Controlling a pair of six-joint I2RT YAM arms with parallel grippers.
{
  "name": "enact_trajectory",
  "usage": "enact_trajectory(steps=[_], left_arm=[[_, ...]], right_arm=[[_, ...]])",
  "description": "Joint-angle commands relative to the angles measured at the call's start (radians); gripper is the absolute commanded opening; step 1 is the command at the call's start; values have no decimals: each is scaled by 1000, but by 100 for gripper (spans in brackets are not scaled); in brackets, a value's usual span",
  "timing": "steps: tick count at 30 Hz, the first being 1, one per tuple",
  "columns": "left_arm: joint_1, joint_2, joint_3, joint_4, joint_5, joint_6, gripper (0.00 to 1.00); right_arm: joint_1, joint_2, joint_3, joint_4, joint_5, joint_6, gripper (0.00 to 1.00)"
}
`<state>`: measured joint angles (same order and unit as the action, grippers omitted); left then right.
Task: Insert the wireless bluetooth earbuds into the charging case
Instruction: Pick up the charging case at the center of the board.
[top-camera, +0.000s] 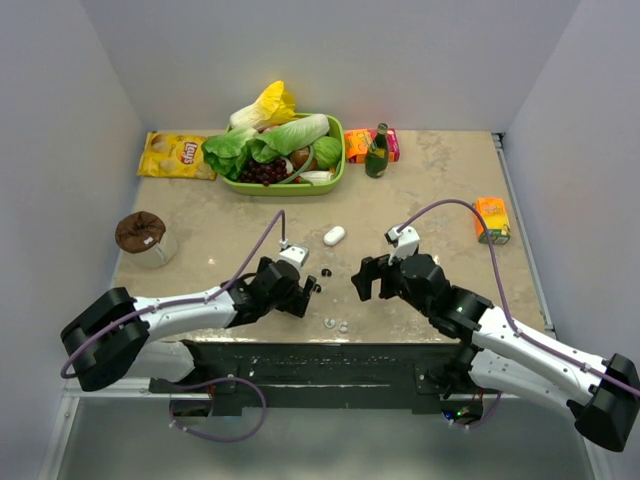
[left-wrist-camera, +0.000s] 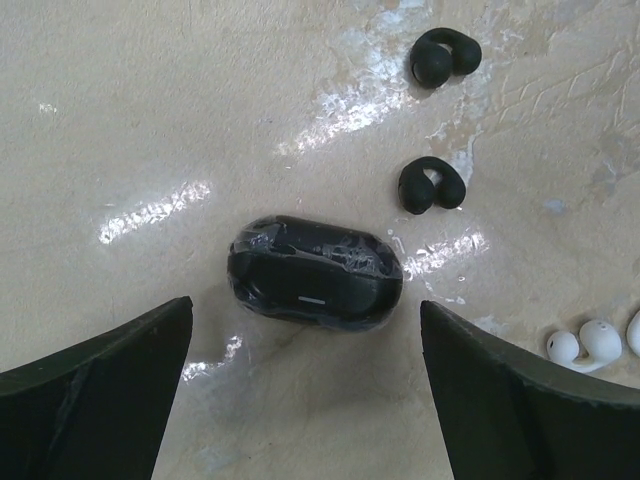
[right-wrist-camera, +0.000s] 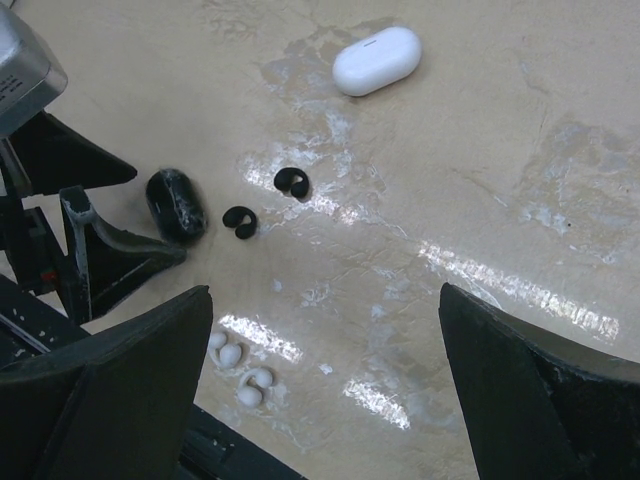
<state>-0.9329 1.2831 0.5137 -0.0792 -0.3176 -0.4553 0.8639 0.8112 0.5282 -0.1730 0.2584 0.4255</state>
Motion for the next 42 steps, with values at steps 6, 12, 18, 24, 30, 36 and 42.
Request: enact_trajectory(steps=[6,12,18,24,30,36,42], left_arm=[[-6,79,97,-54,8,66,99],[-4,137,129,-85,34,81,98],[-4,165,140,-82,35,84,97],[2,174,157,-96,34,92,91],[14,176,160,-111,40,92,90],[17,183,157,-122,52,83,81],[26,177,151,-111,72,83,60]], right_arm=[[0,0,41,0,-11,-11,98],[1,3,39,0,-10,-11,98],[1,-4,38,-5,-10,-11,98],[1,-9,38,-8,-10,-11,98],[1,-12,39,-11,-10,-10,98],[1,-9,41,-10,-13,-8,98],[1,-10,39,-11,-18,-5,98]])
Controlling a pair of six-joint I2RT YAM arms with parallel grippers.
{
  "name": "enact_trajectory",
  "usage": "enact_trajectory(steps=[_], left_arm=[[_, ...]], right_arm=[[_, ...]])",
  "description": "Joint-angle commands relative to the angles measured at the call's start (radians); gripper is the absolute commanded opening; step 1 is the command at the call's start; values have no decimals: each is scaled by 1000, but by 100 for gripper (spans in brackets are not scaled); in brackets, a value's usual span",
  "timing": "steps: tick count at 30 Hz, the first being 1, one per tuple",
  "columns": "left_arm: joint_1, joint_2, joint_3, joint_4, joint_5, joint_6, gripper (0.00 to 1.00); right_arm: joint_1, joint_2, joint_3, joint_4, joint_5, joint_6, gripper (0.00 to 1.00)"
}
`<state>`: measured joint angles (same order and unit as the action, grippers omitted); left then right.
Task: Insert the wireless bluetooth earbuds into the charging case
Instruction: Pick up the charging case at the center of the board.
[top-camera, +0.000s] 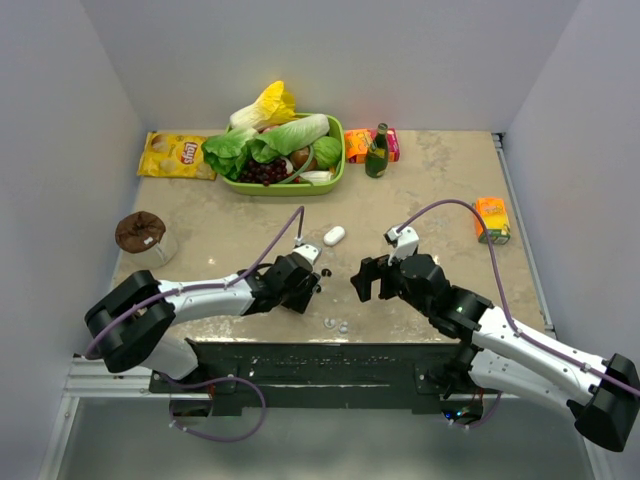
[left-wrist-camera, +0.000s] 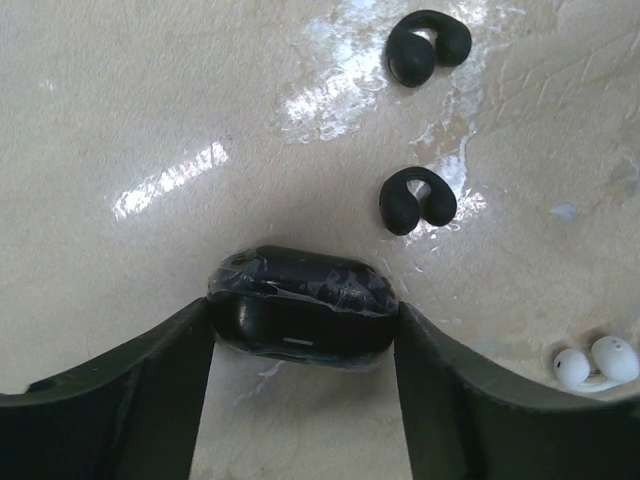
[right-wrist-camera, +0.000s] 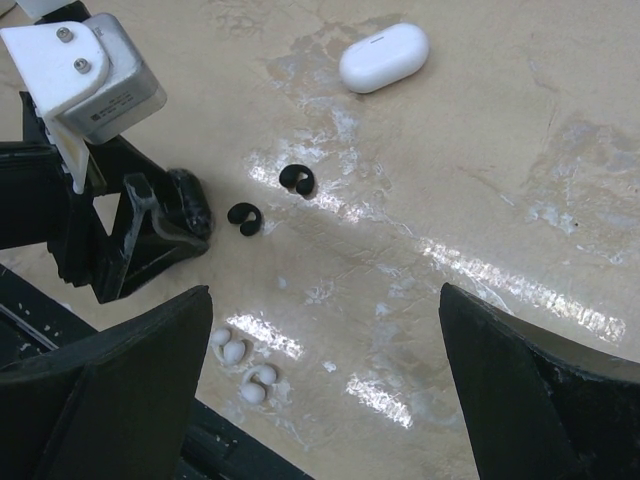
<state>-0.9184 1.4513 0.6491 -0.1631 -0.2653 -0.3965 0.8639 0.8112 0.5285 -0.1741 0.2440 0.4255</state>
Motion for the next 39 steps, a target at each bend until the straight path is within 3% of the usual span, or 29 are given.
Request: enact_trajectory(steps=[1,5,6,9,15,18,21,22,25,29,39], left_arm=[[12,6,12,-24,18,22,56],[13,-49,4,10,-2,19,30],[13,-61,3,16,-11,21,16],[12,-127,-6,56,-41,28,0],[9,-343,-92,256,-83,76,0],[6,-478,-219,472,-69,140,0],[3,-571,-401,814,-57,248,0],[3,-583,-443,994,-52,267,0],[1,-585,-580,1300,38,363,0],[1,-537,-566,1320,154,450,0],[-8,-499,-568,1315,261,446,0]], right_arm=[[1,-9,39,-10,-5,-5,98],[1,-14,47,-10,-5,-4,98],[0,-12,56,-10,-6,-4,98],[1,0,86,-7,-12,-4,98],[0,60,210,-19,-77,-5,98],[0,81,281,-45,-124,-4,98],[1,85,327,-65,-147,8,98],[1,88,337,-71,-150,16,98],[1,121,381,-105,-186,-5,98],[1,183,426,-146,-232,-65,98],[21,279,465,-114,-305,-82,98]])
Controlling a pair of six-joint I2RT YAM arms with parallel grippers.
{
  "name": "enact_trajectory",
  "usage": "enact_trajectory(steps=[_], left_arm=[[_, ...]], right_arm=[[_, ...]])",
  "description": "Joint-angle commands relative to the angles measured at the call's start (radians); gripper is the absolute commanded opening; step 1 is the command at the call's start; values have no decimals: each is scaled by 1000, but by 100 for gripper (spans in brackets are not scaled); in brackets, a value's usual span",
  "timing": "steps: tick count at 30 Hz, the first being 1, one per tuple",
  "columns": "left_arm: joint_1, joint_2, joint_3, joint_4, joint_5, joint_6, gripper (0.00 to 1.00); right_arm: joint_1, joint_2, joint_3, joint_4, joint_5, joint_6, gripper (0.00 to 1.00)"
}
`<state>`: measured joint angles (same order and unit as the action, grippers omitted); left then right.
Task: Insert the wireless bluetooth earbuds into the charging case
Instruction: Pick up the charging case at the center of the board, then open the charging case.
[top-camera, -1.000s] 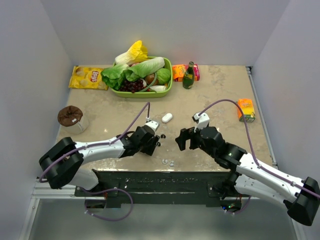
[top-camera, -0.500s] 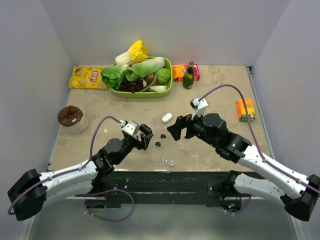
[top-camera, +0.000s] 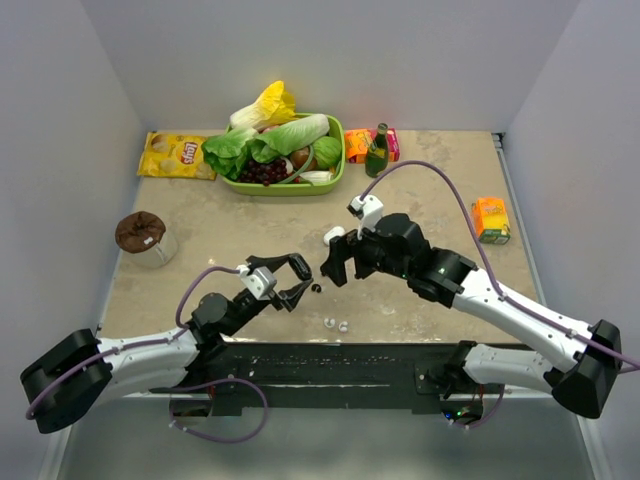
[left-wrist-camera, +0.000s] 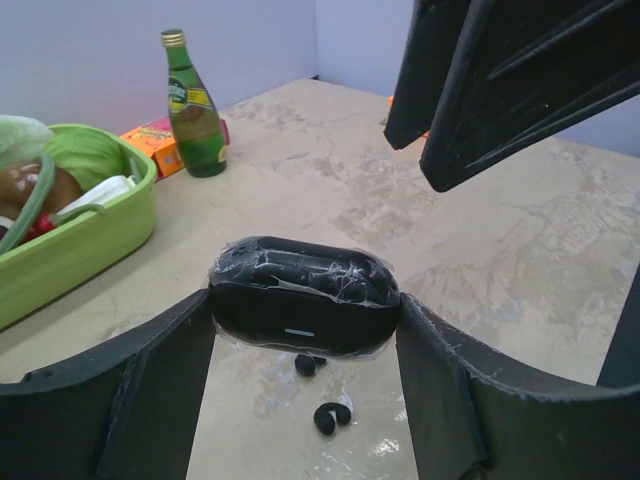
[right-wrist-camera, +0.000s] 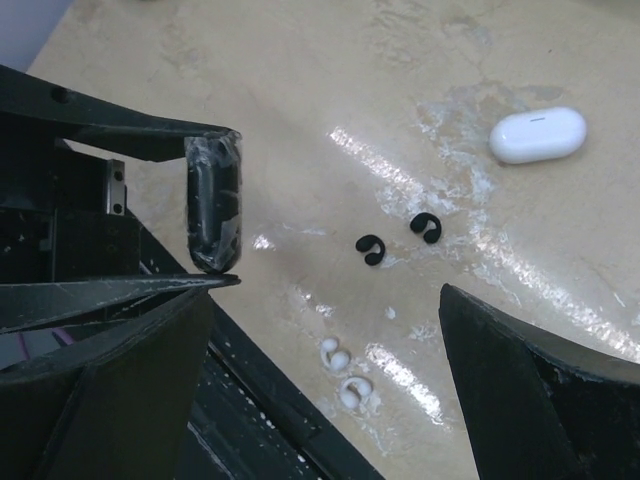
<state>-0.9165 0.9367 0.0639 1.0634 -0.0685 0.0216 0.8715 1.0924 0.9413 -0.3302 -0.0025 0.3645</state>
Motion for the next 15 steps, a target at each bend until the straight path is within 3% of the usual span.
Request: enact_trajectory(steps=[1,15], left_arm=[[-15,19,16,81,64,31,0],[-44,16,16,61,64,44,0]], right_arm=[[18,3,57,45,-62,-16,98],[46,142,77,98,-137,-6,98]])
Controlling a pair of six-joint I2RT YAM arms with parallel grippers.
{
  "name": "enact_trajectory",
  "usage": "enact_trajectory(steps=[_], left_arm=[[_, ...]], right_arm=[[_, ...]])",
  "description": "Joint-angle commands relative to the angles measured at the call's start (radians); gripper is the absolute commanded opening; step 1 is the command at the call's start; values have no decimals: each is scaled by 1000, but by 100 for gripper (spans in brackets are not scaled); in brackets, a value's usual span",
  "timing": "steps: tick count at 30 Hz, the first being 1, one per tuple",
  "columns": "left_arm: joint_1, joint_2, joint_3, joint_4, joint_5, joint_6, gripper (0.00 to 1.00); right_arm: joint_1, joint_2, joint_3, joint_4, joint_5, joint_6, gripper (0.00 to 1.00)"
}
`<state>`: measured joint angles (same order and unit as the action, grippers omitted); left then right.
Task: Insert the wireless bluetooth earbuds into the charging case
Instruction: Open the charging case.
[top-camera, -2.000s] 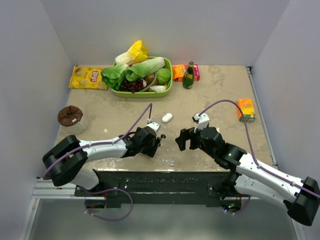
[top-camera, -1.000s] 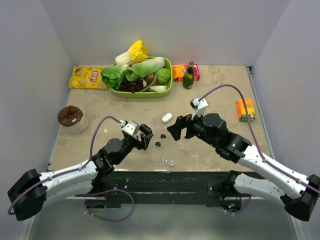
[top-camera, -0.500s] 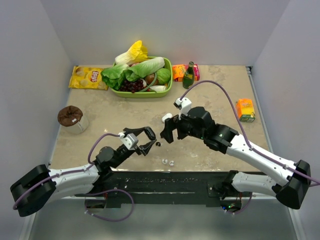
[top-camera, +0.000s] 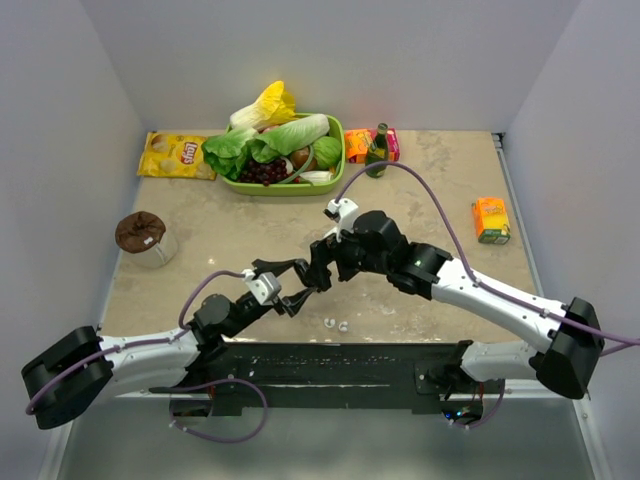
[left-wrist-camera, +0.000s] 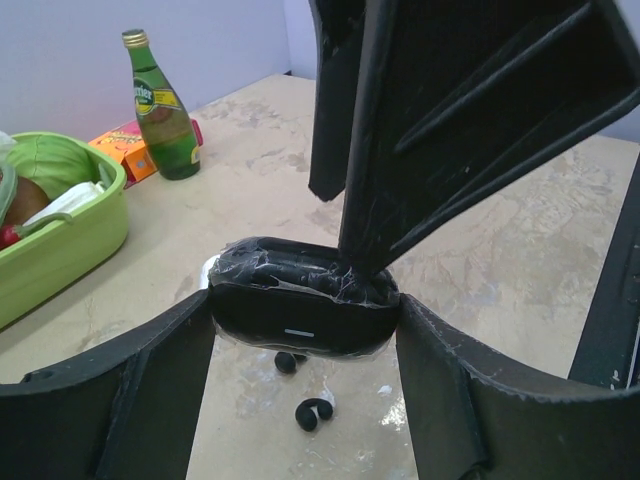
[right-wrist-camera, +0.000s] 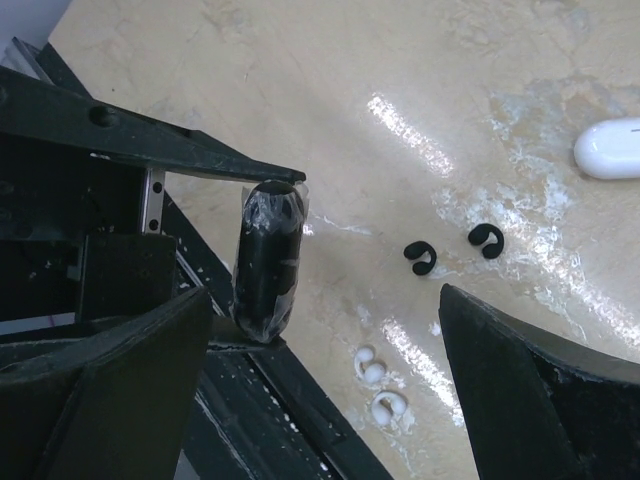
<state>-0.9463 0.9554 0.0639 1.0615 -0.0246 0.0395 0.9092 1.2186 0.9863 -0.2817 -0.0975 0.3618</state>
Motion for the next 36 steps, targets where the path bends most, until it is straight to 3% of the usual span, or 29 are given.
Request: enact_trajectory(steps=[1,36], left_arm=[[-17,-7,14,60,20,26,0],[-40,-81,-24,43,-21,39,0]], right_arm=[[8,21,32,50,-47,-3,98],[10,-1,8,19,93,19,98]])
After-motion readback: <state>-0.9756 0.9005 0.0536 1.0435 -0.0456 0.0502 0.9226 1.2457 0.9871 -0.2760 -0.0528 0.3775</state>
